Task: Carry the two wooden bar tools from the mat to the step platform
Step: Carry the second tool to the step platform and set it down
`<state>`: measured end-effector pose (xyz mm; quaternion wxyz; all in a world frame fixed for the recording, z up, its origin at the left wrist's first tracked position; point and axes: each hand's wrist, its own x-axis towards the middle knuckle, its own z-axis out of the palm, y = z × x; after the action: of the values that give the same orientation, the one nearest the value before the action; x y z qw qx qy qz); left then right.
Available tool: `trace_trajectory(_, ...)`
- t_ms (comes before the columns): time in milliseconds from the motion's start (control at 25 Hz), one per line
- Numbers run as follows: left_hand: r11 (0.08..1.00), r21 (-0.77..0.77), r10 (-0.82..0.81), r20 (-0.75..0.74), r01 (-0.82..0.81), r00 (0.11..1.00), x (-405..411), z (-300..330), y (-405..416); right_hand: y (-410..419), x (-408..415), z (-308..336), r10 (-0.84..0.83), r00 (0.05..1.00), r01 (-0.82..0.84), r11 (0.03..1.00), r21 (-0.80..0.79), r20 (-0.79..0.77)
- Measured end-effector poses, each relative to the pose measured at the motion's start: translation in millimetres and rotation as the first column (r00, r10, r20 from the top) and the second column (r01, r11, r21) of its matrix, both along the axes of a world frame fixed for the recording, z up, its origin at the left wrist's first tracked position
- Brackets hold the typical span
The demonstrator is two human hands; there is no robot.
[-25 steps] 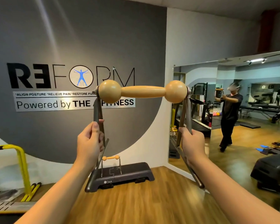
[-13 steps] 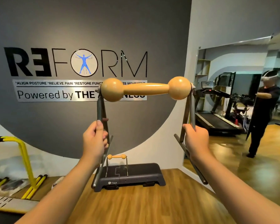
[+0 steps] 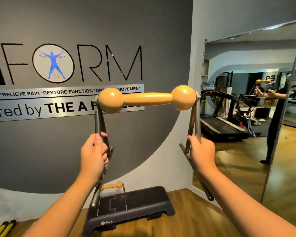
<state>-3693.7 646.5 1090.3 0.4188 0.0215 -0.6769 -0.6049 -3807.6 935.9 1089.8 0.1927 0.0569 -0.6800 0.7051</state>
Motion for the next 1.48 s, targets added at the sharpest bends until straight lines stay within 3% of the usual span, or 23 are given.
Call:
trace_trajectory(280, 1.0, -0.008, 0.023, 0.007, -0.023, 1.0, -169, -35, -39, -40, -178, -39, 0.023, 1.0, -0.023, 0.999, -0.021, -0.014)
trace_trajectory(640, 0.996, 0.083, 0.027, 0.154, -0.04, 0.988, -363, -125, -75, -85, -397, -128, 0.082, 0.996, -0.085, 0.995, 0.05, 0.044)
trace_trajectory(800, 0.998, 0.053, 0.02, 0.228, -0.033, 0.973, -420, -172, -101, -113, -458, -178, 0.079, 0.992, -0.084, 0.995, 0.048, 0.099)
trace_trajectory(1240, 0.981, 0.186, -0.117, 0.31, 0.06, 0.943, -584, -266, -228, -224, -605, -271, 0.047, 0.969, -0.066, 0.995, 0.073, 0.241)
trace_trajectory(1480, 0.99, -0.002, -0.119, 0.534, 0.142, 0.837, -629, -322, -266, -243, -655, -338, -0.019, 0.958, -0.017, 0.993, 0.121, 0.288)
